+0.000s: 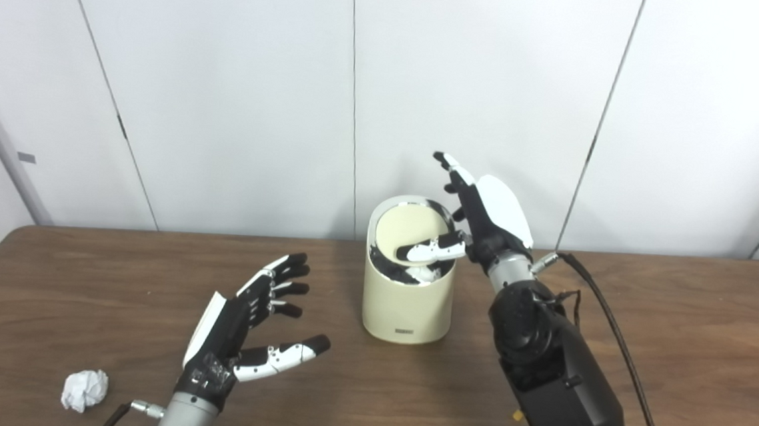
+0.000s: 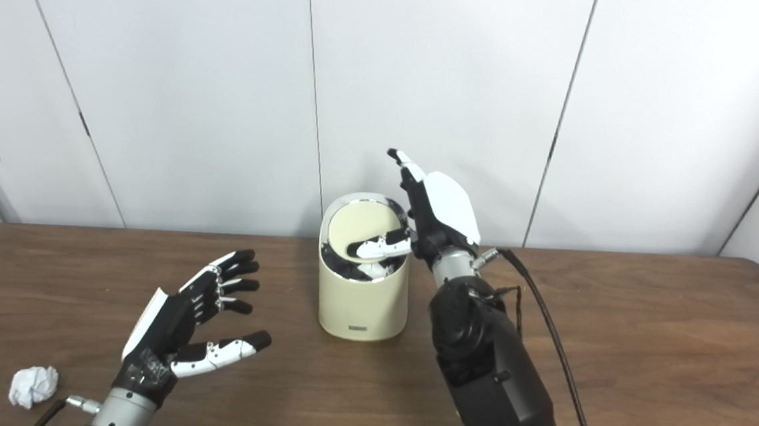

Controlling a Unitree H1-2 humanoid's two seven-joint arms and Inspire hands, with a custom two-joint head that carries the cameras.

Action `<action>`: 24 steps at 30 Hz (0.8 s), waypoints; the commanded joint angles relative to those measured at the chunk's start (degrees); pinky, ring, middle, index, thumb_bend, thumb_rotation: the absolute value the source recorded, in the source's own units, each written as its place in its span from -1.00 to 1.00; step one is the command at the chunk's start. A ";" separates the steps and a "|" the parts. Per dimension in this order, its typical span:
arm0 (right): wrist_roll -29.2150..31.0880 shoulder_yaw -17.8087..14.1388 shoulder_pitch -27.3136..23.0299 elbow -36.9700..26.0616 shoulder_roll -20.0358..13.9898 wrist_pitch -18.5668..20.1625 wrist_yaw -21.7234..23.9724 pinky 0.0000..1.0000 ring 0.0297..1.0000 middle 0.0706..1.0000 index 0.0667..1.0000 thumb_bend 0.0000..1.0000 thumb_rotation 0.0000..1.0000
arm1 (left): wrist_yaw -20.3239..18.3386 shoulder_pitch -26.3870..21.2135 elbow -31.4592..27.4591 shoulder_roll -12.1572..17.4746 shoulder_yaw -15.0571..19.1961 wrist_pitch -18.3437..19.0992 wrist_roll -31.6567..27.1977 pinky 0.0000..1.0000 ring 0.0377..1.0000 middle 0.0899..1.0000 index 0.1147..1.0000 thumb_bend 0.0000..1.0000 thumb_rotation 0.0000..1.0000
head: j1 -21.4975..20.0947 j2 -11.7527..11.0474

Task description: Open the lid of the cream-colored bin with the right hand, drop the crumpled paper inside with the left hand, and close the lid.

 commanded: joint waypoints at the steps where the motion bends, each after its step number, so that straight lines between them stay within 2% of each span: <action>1: -1.74 0.05 -0.76 -0.09 -1.23 2.00 0.61 0.17 0.59 0.87 0.80 0.56 -0.99 | 0.36 -1.03 -2.02 0.21 0.24 -0.34 -0.60 0.31 0.57 0.69 0.74 0.51 -0.65 | -0.07 0.08; 10: -1.96 0.55 -0.04 0.10 -1.43 2.86 1.34 0.13 0.49 0.90 0.77 0.46 -1.00 | 0.38 -0.93 -1.78 0.39 0.30 -0.68 -0.45 0.35 0.56 0.68 0.74 0.51 -0.65 | -0.07 0.12; 16: -1.23 0.02 0.26 -0.52 -1.42 2.85 1.39 0.16 0.58 0.91 0.78 0.46 -0.99 | 0.28 -0.91 -1.65 0.35 0.28 -0.79 -0.76 0.34 0.56 0.69 0.73 0.51 -0.65 | -0.20 -0.01; 21: 0.76 -1.86 0.64 -1.59 -0.84 1.21 -0.13 0.20 0.65 0.88 0.79 0.44 -0.59 | 0.25 -0.93 -1.50 0.26 0.24 -0.84 -0.92 0.34 0.56 0.68 0.73 0.52 -0.65 | -0.18 -0.17; 24: 2.00 -2.95 0.83 -2.34 -0.57 0.02 -0.70 0.19 0.68 0.93 0.80 0.42 -0.47 | 0.25 -0.99 -1.28 0.25 0.21 -1.05 -0.92 0.33 0.57 0.69 0.73 0.52 -0.65 | -0.20 -0.24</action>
